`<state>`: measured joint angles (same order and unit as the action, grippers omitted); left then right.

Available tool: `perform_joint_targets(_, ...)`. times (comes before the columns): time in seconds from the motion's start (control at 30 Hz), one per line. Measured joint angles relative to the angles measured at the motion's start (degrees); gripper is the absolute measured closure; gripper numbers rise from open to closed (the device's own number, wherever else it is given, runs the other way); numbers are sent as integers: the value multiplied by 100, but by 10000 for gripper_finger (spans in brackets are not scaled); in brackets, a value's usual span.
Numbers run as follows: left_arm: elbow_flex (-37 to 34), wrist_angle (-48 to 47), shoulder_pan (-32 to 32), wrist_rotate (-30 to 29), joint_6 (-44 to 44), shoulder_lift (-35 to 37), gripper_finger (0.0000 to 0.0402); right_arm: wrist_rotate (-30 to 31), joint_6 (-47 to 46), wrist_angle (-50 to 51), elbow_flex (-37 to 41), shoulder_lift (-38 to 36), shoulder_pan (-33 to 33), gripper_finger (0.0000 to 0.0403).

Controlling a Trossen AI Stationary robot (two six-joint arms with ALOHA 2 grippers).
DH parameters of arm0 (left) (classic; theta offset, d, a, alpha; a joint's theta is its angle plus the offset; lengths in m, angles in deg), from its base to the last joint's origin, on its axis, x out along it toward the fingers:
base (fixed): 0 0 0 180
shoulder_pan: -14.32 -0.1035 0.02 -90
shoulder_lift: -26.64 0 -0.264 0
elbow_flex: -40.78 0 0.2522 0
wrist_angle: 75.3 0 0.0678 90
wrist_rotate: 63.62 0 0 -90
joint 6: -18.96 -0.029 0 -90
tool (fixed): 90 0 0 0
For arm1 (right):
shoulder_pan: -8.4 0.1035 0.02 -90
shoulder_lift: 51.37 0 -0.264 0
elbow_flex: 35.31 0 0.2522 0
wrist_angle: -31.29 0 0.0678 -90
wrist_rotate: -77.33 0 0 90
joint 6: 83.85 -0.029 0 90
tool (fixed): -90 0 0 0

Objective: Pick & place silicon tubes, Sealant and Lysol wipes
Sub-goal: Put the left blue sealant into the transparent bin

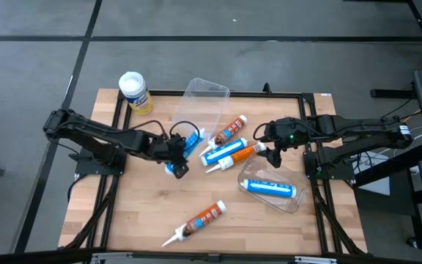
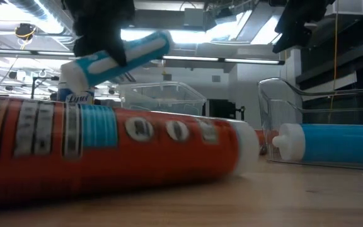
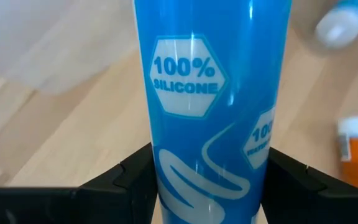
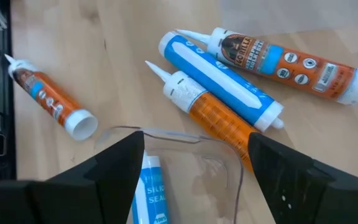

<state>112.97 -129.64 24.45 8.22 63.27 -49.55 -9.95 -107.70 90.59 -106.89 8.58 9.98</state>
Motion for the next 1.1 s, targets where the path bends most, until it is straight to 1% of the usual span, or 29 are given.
perform_joint_targets(0.2,0,634,0,-389,-20,201,191,-149,-7,-195,0,1,1,114)
perform_joint_targets(0.4,1,1542,-5,-627,-316,242,191,-156,-9,-233,0,1,0,114)
perform_joint_targets(0.63,2,2307,-97,-635,-613,245,191,-410,-10,-484,1,1,-1,114)
perform_joint_targets(0.83,2,2621,-131,-635,-738,245,191,-590,-121,-657,2,0,-1,114)
perform_joint_targets(1.1,2,3354,-129,-630,-1120,245,191,-859,-133,-1402,2,1,-1,114)
